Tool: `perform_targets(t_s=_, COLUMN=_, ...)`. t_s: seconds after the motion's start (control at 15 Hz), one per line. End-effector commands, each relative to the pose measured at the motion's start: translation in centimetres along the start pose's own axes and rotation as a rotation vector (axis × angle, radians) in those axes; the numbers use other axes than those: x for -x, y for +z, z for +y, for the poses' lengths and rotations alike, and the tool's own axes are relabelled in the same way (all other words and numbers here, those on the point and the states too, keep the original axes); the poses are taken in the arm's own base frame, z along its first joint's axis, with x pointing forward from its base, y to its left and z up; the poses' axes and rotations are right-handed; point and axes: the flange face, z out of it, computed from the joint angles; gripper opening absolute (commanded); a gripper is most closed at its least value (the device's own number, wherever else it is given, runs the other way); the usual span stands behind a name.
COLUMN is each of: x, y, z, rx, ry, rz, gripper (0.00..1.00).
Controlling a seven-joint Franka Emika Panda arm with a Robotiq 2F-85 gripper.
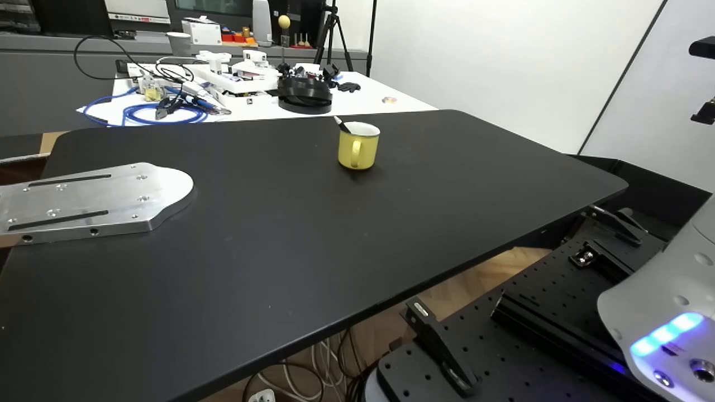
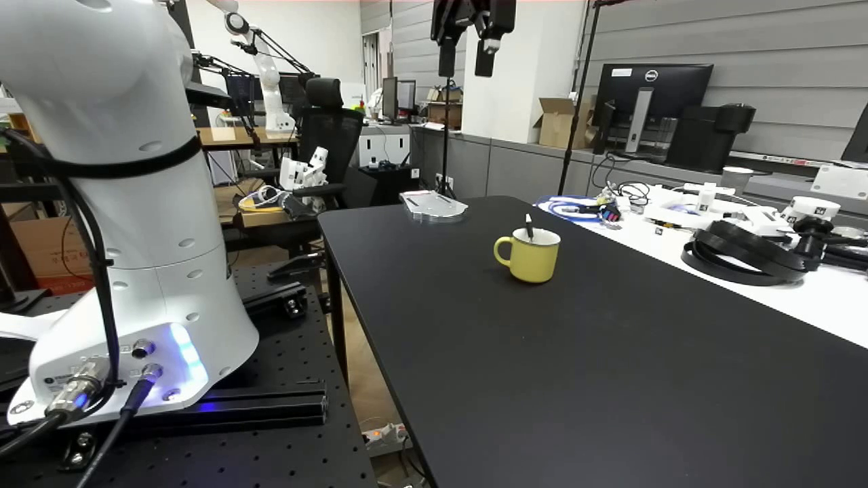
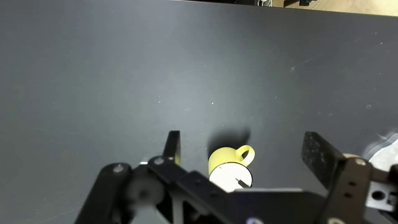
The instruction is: Remove the pen from the cup and put it on the table
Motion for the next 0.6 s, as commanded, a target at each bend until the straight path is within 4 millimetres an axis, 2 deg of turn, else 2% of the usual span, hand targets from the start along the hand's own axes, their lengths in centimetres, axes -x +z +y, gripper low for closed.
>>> perform_targets(t_s=0.0, x=-1.1, y=0.5, z=0.0, rx=0.013, ry=-0.031, rz=-0.005, gripper=1.00)
perform_targets(t_s=0.13, x=-3.0, y=1.5, z=0.0, rx=0.018, ry=-0.059, rz=-0.008, gripper=1.00)
perform_targets(t_s=0.53, x=-10.7, y=6.2, z=0.1, rx=0.051, ry=-0.103, rz=-0.027, gripper=1.00)
